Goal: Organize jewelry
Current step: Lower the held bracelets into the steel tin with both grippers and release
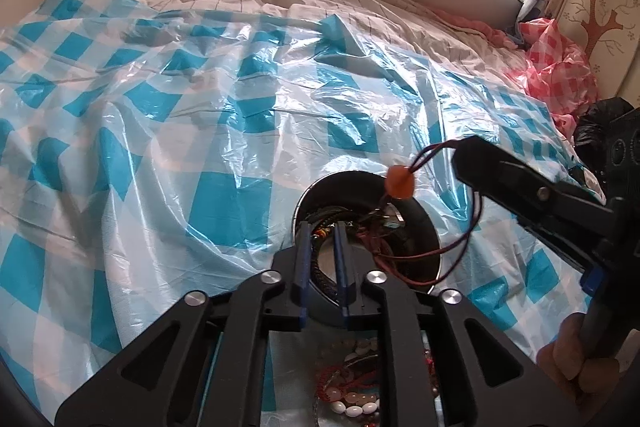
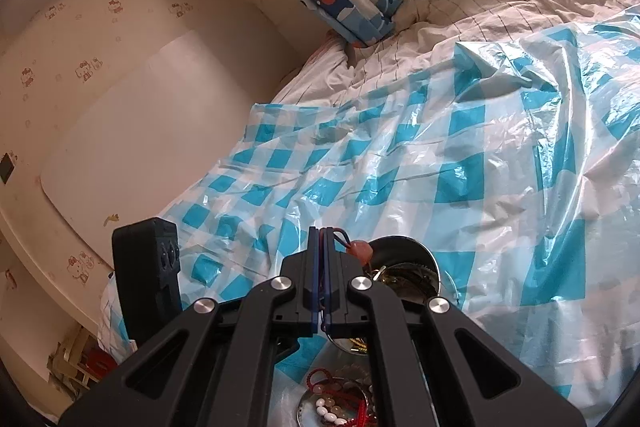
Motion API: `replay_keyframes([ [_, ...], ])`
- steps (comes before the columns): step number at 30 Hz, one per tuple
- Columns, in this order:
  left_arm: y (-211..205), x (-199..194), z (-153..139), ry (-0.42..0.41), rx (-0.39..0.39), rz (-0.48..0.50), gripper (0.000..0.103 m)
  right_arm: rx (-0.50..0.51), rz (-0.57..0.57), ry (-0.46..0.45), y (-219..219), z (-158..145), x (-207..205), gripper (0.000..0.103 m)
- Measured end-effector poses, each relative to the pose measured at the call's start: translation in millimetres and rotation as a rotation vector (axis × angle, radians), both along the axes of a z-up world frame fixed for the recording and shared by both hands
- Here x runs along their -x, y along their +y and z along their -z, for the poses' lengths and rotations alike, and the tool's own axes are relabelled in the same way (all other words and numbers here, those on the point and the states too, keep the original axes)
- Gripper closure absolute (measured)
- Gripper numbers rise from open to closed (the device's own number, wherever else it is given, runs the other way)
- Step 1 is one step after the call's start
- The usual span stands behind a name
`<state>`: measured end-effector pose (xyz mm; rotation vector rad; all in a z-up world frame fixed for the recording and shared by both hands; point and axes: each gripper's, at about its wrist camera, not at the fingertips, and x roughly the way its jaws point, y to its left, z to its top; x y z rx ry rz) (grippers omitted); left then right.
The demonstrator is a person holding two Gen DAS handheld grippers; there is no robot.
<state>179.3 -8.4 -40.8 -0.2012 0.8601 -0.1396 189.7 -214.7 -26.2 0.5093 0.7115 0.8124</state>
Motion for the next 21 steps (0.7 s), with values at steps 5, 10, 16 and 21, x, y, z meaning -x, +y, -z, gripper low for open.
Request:
replay_keyframes([
  [5, 5.2, 8.3, -13.3, -0.073, -0.051, -0.073, 0.056, -0.010, -0.018, 0.013, 4.3, 3.3, -2.8, 0.100],
  [10, 24.6, 12.7, -23.0, -0.114, -0.037, -0.157, 0.055, -0.022, -0.051, 0.039, 13.7, 9.8, -5.9, 0.100],
  [16, 29.8, 13.1, -24.4, -0.116, -0.040, -0.164, 0.055, 0.170, -0.007, 0.051, 26.2, 17.7, -6.9, 0.097],
  [21, 30.3, 13.2, -23.5, -0.108, -0.040, -0.156, 0.055, 0.275, 0.031, 0.020, 26.5, 19.1, -3.7, 0.073],
])
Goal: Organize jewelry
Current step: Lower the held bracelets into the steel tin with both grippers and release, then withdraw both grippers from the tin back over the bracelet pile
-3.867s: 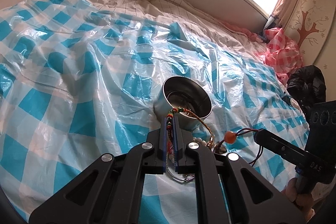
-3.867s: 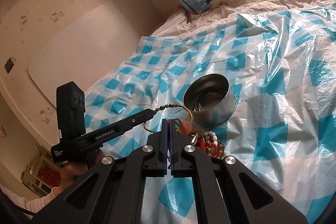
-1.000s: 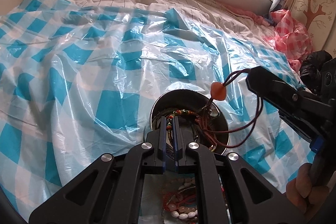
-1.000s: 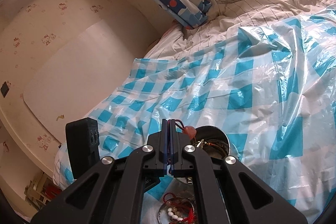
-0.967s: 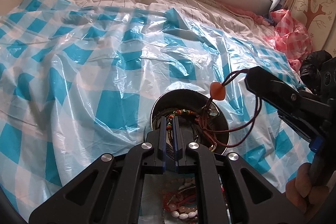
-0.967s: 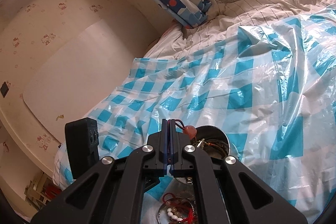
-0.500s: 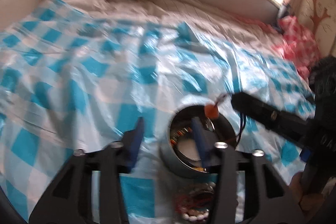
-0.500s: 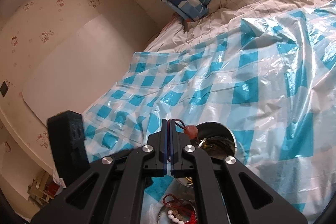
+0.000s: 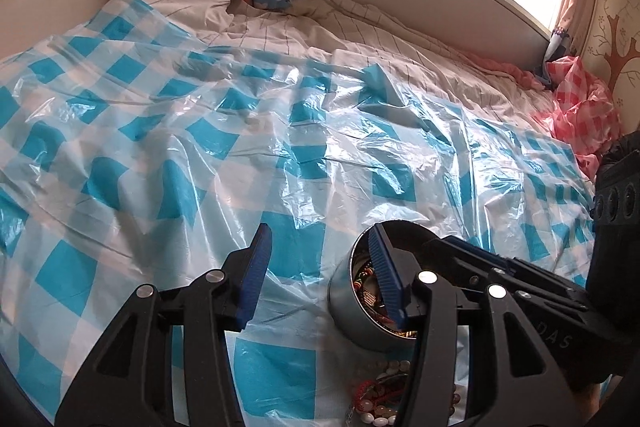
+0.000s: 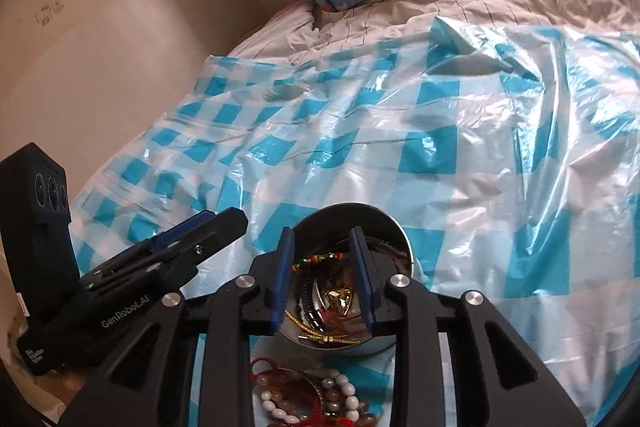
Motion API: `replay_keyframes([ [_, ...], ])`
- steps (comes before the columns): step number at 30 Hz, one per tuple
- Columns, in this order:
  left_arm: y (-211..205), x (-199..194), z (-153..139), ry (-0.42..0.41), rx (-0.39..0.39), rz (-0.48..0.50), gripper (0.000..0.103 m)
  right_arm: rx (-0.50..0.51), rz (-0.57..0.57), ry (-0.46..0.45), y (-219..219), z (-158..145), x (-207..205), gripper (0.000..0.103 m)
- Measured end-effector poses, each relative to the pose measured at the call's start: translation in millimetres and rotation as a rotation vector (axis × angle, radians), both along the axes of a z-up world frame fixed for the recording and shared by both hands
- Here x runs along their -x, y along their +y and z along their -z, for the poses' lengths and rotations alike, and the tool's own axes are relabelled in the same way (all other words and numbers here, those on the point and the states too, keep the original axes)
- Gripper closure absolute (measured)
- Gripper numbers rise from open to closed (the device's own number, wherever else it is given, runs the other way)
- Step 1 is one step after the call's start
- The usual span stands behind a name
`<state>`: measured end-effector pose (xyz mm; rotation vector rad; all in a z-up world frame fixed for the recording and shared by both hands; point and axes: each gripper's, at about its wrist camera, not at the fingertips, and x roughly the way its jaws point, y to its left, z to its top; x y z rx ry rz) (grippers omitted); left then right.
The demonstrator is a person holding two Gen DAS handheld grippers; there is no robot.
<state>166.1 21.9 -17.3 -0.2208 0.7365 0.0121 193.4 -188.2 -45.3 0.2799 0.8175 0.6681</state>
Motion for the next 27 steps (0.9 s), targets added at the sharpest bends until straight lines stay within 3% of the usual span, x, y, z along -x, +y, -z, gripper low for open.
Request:
replay_keyframes([
  [12, -6.4, -1.8, 4.7, 0.018, -0.013, 0.010, 0.055, 0.136, 0.106, -0.012, -16.9, 1.9, 2.4, 0.073],
  [18, -7.1, -1.6, 6.8, 0.027, -0.019, 0.022, 0.055, 0.131, 0.175, 0.021, -40.1, 5.9, -1.5, 0.073],
  [27, -4.8, 11.4, 8.5, 0.046, -0.015, 0.029, 0.055, 0.148, 0.144, 0.019, -31.6, 6.2, 9.9, 0.072],
])
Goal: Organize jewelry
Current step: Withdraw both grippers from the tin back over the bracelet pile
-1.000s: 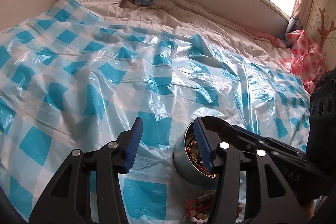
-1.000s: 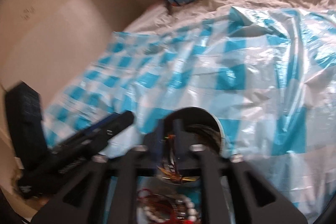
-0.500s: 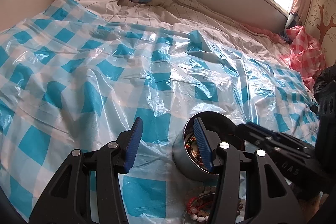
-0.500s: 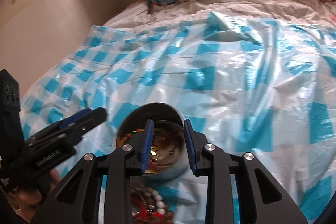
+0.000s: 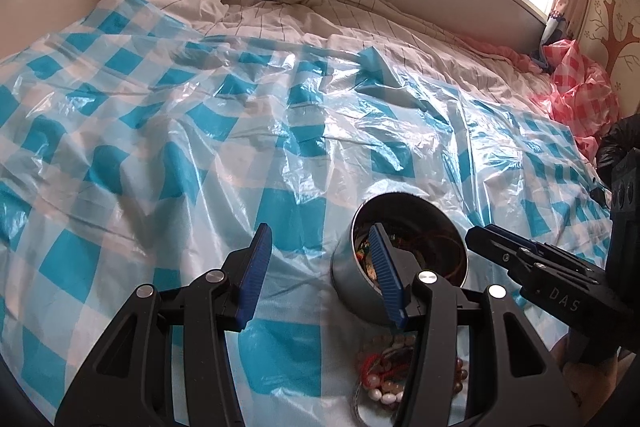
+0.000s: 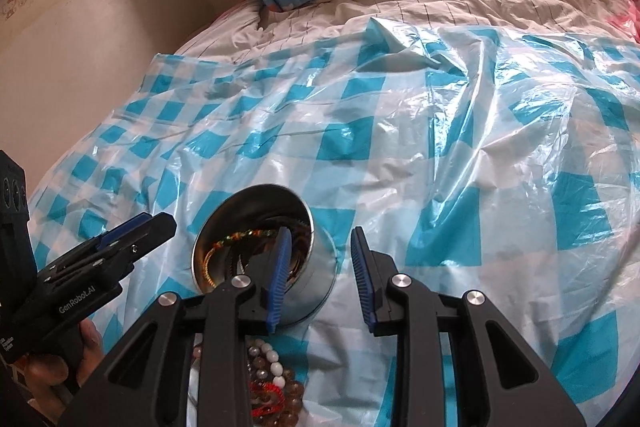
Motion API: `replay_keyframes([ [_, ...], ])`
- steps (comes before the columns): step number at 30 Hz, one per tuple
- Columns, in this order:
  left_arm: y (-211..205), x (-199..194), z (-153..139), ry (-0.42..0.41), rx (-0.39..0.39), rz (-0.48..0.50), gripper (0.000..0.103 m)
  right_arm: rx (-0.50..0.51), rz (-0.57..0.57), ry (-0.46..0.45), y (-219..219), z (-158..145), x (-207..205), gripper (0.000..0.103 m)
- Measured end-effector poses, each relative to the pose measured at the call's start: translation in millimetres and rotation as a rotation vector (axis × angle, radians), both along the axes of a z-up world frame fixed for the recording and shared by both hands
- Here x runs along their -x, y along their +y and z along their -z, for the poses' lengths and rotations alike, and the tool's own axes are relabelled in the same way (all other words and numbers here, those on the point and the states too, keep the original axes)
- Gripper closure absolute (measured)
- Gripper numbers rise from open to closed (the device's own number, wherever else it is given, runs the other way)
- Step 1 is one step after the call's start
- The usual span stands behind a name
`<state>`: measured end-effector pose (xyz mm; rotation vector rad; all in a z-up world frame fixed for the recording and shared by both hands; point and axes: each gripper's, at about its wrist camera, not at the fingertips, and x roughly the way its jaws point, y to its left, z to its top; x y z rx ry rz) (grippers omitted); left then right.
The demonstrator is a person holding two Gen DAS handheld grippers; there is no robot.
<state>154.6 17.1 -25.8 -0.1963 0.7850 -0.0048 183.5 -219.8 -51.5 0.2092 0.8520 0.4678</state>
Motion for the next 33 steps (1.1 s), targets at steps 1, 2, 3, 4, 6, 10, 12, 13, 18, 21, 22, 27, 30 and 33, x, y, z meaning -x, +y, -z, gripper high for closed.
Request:
replay_keyframes([
  [1, 0.6, 1.6, 0.2, 0.003, 0.003, 0.000, 0.055, -0.002, -0.002, 0.002, 0.5, 0.0, 1.7, 0.072],
  [2, 1.2, 3.7, 0.2, 0.007, 0.007, 0.000, 0.055, -0.003, -0.004, 0.004, 1.2, 0.1, 3.6, 0.072],
  [3, 1.3, 5.7, -0.1, 0.010, 0.013, 0.000, 0.055, -0.003, -0.006, 0.004, 1.4, -0.2, 5.8, 0.071],
  [4, 1.0, 7.4, -0.1, 0.015, 0.021, 0.005, 0.055, -0.002, -0.007, 0.004, 1.8, -0.4, 8.5, 0.069],
  [6, -0.9, 12.7, 0.9, 0.023, 0.023, 0.015, 0.055, 0.000, -0.010, 0.003, 1.2, -0.9, 14.6, 0.068],
  [10, -7.1, 24.9, 2.6, 0.035, 0.013, 0.041, 0.055, 0.014, -0.015, 0.009, -0.2, -0.2, 27.3, 0.068],
  [12, -8.2, 29.6, 3.1, 0.040, 0.015, 0.047, 0.055, 0.018, -0.014, 0.014, -2.6, 0.9, 35.2, 0.068],
  [13, -9.0, 33.7, 4.2, 0.046, 0.016, 0.052, 0.054, 0.020, -0.014, 0.015, -3.7, 1.2, 38.7, 0.068],
  [18, -15.1, 46.2, 6.8, 0.064, 0.009, 0.083, 0.054, 0.039, -0.017, 0.019, -6.6, 1.9, 57.7, 0.063],
  [21, -20.3, 50.2, 9.6, 0.080, 0.001, 0.107, 0.054, 0.054, -0.021, 0.023, -7.0, 2.9, 66.2, 0.060],
  [22, -21.9, 51.2, 10.2, 0.084, -0.002, 0.114, 0.054, 0.060, -0.025, 0.027, -6.8, 3.8, 69.4, 0.060],
  [27, -28.5, 58.4, 12.7, 0.097, -0.038, 0.133, 0.054, 0.096, -0.042, 0.035, -5.3, 6.8, 81.7, 0.060],
  [30, -29.8, 58.3, 13.4, 0.101, -0.044, 0.133, 0.054, 0.107, -0.050, 0.039, -3.0, 8.3, 84.9, 0.060],
  [33, -30.9, 57.0, 15.1, 0.105, -0.051, 0.136, 0.054, 0.122, -0.057, 0.042, -0.8, 10.1, 87.0, 0.060],
])
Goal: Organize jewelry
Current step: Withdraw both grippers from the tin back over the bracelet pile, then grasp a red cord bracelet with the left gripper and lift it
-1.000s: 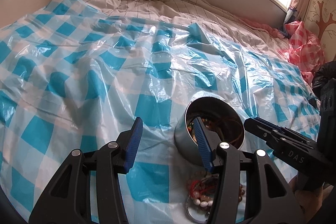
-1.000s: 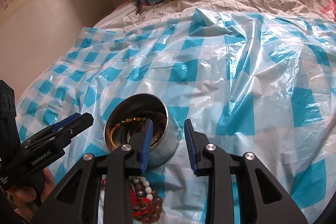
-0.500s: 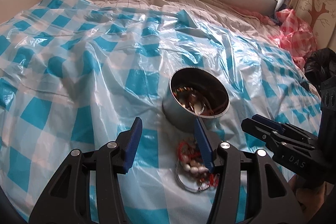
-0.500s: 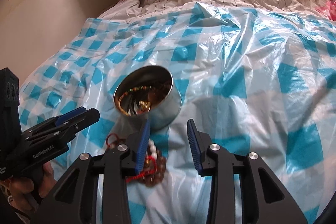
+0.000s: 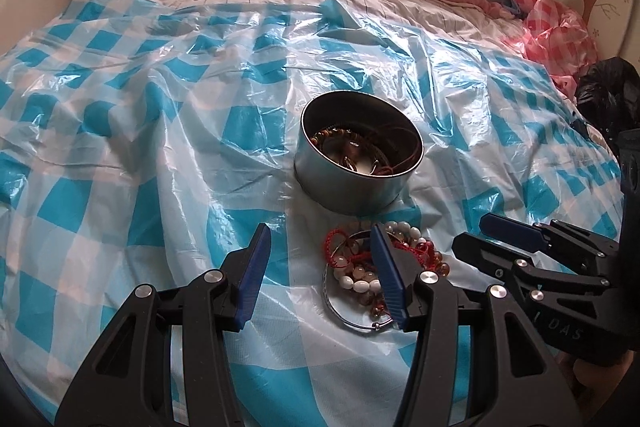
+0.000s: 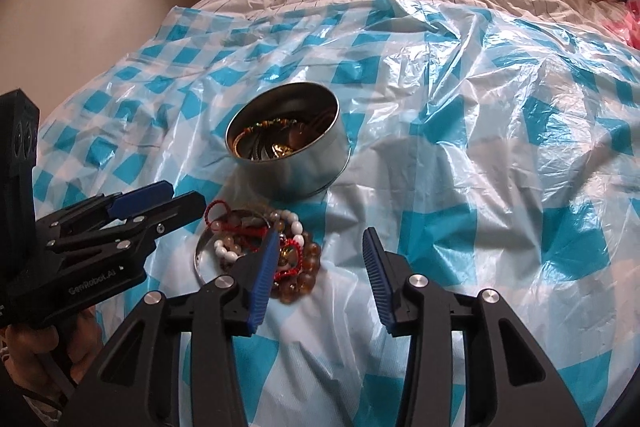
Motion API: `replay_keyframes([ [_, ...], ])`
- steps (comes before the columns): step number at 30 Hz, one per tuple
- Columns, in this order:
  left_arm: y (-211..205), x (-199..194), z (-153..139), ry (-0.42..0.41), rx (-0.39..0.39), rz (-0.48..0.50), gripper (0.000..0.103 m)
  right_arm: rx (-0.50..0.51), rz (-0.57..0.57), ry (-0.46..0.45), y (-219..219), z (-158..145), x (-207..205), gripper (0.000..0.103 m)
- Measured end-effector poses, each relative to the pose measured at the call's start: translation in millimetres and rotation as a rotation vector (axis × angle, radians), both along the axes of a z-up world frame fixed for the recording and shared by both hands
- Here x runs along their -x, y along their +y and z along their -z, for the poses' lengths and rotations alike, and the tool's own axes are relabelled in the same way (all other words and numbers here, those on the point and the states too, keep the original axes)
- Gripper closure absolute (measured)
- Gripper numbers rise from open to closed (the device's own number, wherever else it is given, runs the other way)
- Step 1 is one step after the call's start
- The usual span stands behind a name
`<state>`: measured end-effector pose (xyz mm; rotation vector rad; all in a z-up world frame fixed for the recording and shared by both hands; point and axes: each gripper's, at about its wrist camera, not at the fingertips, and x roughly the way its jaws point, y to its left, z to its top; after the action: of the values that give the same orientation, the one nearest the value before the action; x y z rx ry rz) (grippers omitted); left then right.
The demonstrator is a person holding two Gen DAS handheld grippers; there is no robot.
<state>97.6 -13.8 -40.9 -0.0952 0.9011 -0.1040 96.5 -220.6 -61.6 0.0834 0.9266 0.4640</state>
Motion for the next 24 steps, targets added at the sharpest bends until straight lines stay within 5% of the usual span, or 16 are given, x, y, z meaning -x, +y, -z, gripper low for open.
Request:
replay_keyframes([
  [6, -5.7, -4.1, 6.4, 0.016, -0.014, 0.020, 0.055, 0.013, -0.006, 0.012, 2.5, 3.1, -0.3, 0.059],
  [17, -6.0, -9.0, 14.0, 0.059, 0.002, 0.035, 0.099, 0.031, -0.020, 0.028, 7.0, 8.0, -1.2, 0.056],
  [24, -3.5, -5.6, 5.2, 0.036, 0.068, 0.058, 0.101, 0.053, -0.033, 0.041, 12.0, 12.9, -1.3, 0.052],
])
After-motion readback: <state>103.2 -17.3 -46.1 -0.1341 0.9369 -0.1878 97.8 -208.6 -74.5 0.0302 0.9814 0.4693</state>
